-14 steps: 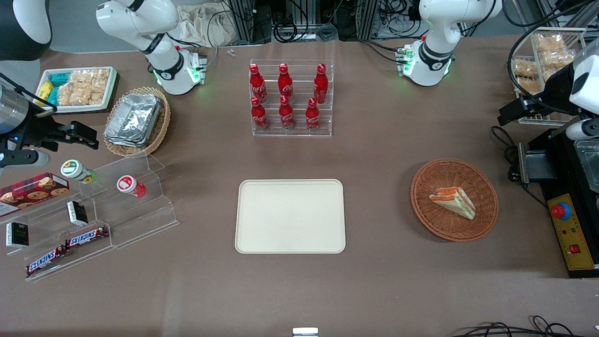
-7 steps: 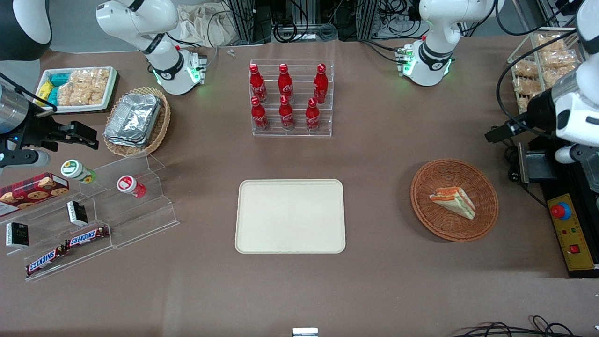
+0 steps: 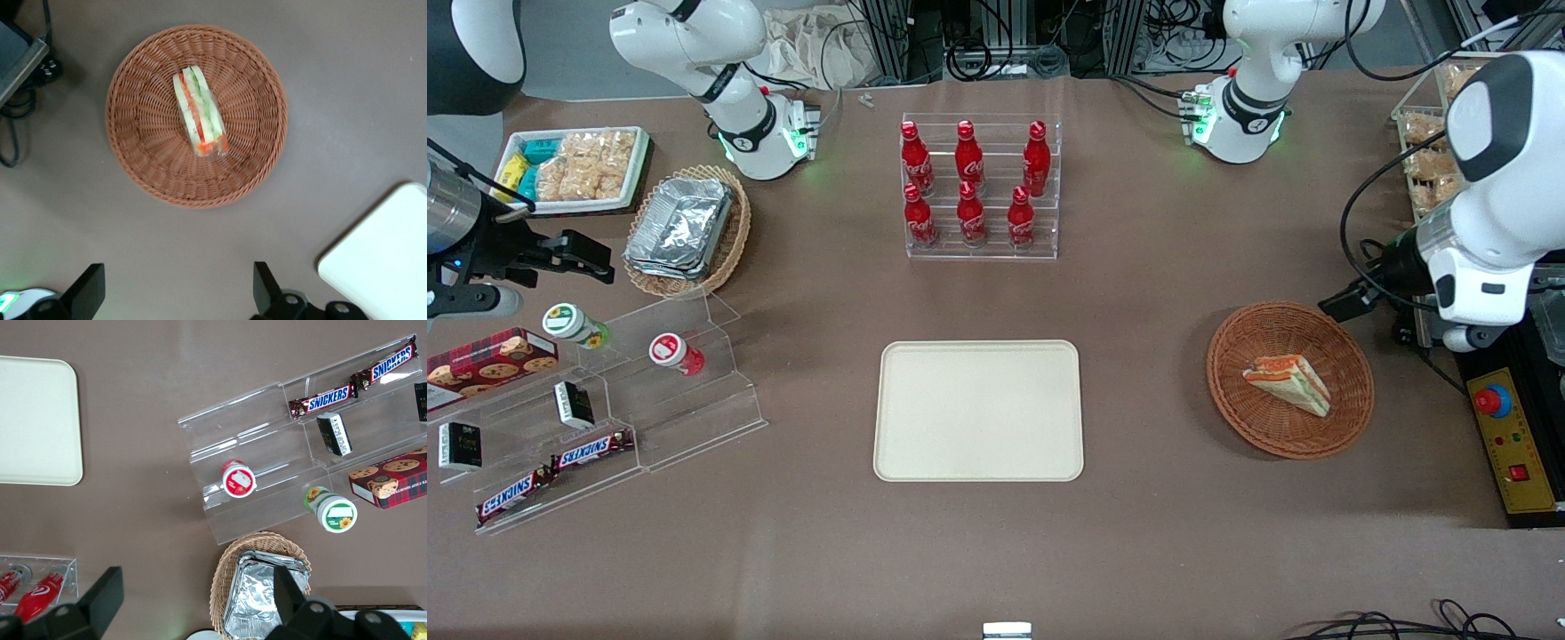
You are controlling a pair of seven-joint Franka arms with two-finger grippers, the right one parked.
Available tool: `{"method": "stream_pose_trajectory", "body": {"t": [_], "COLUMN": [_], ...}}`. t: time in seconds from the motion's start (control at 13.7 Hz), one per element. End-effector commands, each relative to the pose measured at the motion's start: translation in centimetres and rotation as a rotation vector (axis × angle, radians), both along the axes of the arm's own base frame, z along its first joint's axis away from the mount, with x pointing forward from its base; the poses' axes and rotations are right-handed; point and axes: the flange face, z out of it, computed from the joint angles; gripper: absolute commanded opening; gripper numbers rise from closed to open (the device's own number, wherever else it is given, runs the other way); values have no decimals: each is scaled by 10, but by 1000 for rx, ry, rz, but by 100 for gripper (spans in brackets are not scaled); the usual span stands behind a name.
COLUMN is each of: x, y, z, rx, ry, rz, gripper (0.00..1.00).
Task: Place sandwich from basket to tray
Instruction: 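Move the open left gripper down over the sandwich in the wicker basket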
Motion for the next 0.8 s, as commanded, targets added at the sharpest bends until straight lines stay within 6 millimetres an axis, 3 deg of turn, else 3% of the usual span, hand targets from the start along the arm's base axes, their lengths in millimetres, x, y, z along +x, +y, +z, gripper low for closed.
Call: {"method": "stream_pose_trajectory", "body": {"t": [0.0, 0.29, 0.73], "x": [-4, 14, 35], "y": [3, 5, 7], "z": [-31, -96, -164], "rx": [6, 46, 78], "ry": [-28, -38, -51], "rz": [70, 213, 370], "gripper": [100, 100, 100]}}
